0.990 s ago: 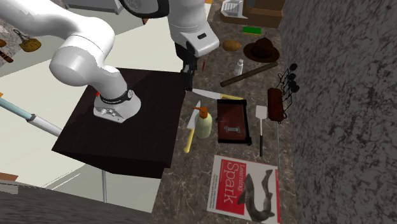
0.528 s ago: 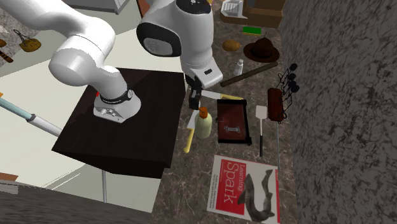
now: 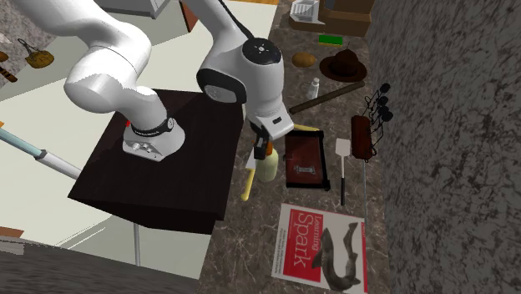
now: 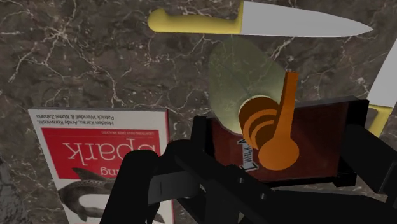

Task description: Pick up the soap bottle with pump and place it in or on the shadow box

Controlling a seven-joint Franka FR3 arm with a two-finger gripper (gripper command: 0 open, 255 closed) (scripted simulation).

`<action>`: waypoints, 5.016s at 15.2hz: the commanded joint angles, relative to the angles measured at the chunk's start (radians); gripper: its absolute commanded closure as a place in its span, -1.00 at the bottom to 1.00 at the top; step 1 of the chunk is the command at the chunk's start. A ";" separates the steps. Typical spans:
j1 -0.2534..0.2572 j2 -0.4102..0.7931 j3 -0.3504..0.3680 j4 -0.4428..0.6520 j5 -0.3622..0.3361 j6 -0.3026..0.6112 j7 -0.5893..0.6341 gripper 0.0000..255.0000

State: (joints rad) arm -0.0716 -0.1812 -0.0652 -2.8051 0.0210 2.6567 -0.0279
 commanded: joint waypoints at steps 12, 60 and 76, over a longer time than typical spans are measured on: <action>0.009 0.086 0.000 -0.005 0.018 0.091 -0.008 1.00; 0.065 0.124 0.116 0.677 0.000 -0.548 0.189 1.00; 0.066 0.225 0.117 0.566 -0.004 -0.337 0.190 1.00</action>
State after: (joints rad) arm -0.0063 0.0353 0.0516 -2.2336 0.0177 2.3047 0.1606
